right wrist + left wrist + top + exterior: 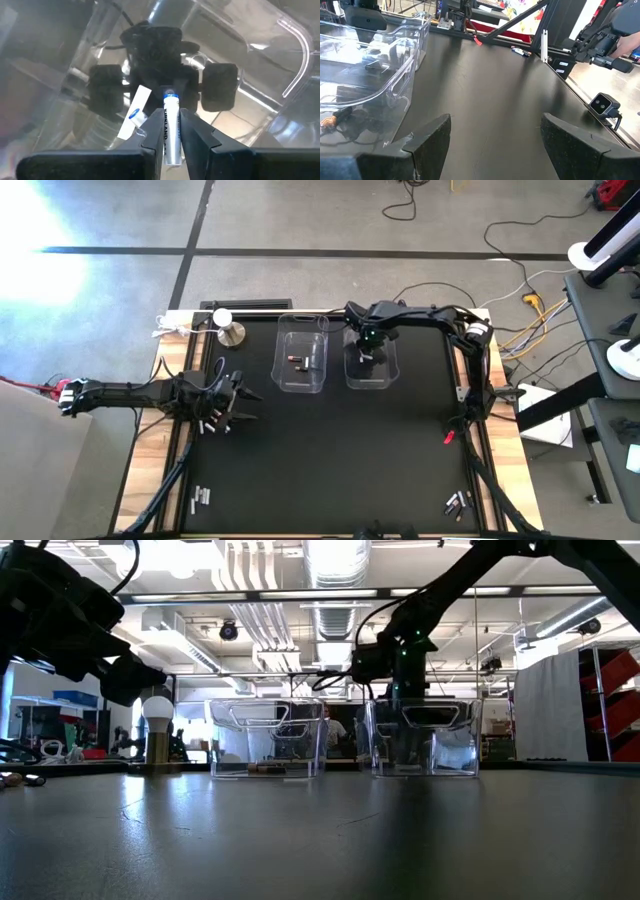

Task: Sort batteries
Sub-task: Put the white battery into the right transparent bin, then put the black battery into the left transparent bin

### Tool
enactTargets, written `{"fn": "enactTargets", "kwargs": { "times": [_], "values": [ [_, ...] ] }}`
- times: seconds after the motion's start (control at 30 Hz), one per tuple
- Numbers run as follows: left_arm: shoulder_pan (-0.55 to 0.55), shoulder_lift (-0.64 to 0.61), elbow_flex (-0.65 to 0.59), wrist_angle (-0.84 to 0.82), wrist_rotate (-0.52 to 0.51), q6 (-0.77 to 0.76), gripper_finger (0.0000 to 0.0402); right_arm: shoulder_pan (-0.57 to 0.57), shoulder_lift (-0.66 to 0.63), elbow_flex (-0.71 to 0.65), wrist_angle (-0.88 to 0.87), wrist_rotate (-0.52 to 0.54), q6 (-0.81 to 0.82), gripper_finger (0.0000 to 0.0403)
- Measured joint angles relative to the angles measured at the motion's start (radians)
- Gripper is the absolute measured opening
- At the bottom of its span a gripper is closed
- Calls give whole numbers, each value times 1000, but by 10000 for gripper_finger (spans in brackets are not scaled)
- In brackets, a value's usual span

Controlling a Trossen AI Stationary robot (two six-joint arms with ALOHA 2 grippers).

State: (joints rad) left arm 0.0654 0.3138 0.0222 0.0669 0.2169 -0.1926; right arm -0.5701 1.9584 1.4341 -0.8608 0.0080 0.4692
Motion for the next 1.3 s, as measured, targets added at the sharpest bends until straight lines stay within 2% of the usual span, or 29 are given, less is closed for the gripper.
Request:
{"fn": "enactTargets", "kwargs": {
  "times": [0.43,0.63,0.77,1.0,1.07,1.13,1.23,1.3],
  "values": [
    [0,0,0,0,0,0,284,8,1,34,-48,-11,37,16],
    [0,0,0,0,0,0,284,13,-13,37,-58,-12,37,13],
    [0,0,0,0,0,0,284,28,-47,66,-106,-9,27,13],
    [0,0,0,0,0,0,284,112,-180,81,-159,1,5,13],
    [0,0,0,0,0,0,284,159,-221,76,-161,55,4,13],
    [0,0,0,0,0,0,284,229,-259,64,-160,160,11,13],
    [0,0,0,0,0,0,284,360,-306,32,-160,281,38,13],
    [0,0,0,0,0,0,284,454,-330,10,-162,324,74,13]
  ]
}}
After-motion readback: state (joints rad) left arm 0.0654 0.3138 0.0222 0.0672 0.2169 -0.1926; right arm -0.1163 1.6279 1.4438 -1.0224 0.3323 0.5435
